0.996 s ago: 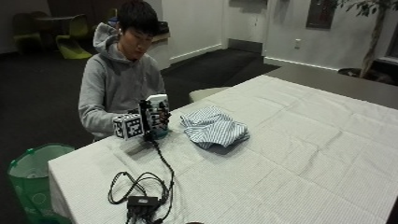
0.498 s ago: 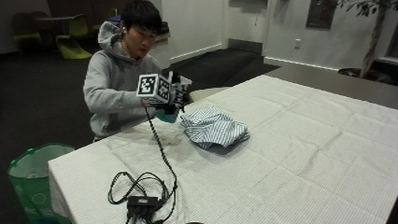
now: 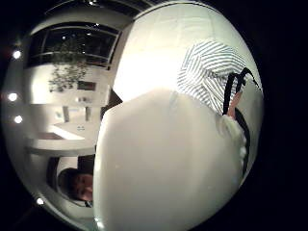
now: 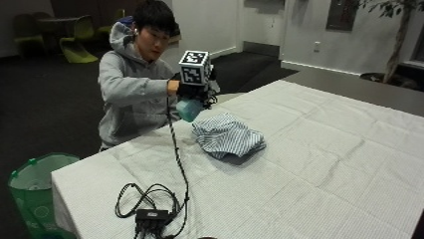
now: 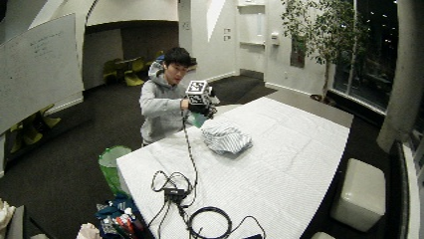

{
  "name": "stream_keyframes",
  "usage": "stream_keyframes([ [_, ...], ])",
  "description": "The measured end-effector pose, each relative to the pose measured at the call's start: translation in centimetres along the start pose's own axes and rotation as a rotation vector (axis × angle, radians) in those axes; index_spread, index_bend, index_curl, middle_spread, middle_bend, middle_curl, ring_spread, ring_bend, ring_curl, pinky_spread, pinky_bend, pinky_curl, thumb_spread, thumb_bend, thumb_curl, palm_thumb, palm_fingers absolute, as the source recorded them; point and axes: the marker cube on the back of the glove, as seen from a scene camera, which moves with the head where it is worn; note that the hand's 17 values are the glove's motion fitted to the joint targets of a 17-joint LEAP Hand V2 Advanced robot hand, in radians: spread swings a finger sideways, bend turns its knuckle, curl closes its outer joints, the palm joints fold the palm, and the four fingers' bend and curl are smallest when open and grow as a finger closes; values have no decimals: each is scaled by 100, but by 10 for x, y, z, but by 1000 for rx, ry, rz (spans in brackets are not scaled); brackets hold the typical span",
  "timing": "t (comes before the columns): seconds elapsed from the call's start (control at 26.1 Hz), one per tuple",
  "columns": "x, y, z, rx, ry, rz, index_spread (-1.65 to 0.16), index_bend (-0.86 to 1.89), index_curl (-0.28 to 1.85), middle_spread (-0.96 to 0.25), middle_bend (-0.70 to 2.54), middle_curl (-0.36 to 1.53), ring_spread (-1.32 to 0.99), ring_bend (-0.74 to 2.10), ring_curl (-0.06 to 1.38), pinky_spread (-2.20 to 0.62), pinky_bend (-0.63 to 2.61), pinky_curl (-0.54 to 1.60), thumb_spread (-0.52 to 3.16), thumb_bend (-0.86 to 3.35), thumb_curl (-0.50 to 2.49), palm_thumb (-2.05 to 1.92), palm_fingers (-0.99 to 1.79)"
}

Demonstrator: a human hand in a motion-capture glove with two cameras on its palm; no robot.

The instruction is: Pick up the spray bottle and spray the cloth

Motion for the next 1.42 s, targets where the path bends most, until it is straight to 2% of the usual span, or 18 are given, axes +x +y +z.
stream_keyframes([
  [0.15, 3, -8, 30, -50, 134, 7, -22, 45, 53, -15, 51, 47, -20, 44, 41, -29, 40, 38, 29, -4, 67, 95, 138],
  [0.38, 11, -16, 60, -110, 179, 27, -22, 45, 53, -15, 51, 47, -20, 44, 41, -29, 41, 39, 28, -4, 69, 95, 138],
  [0.96, -7, -21, 4, -60, 247, 30, -21, 45, 54, -15, 52, 47, -20, 44, 42, -28, 41, 39, 26, -4, 72, 95, 137],
  [1.26, -4, -26, 42, -99, 172, 13, -21, 45, 54, -15, 52, 47, -20, 44, 42, -28, 41, 39, 25, -4, 73, 94, 137],
  [1.42, -16, -28, 45, -16, 5, -31, -21, 45, 54, -15, 52, 47, -20, 45, 42, -28, 41, 39, 25, -4, 73, 94, 137],
])
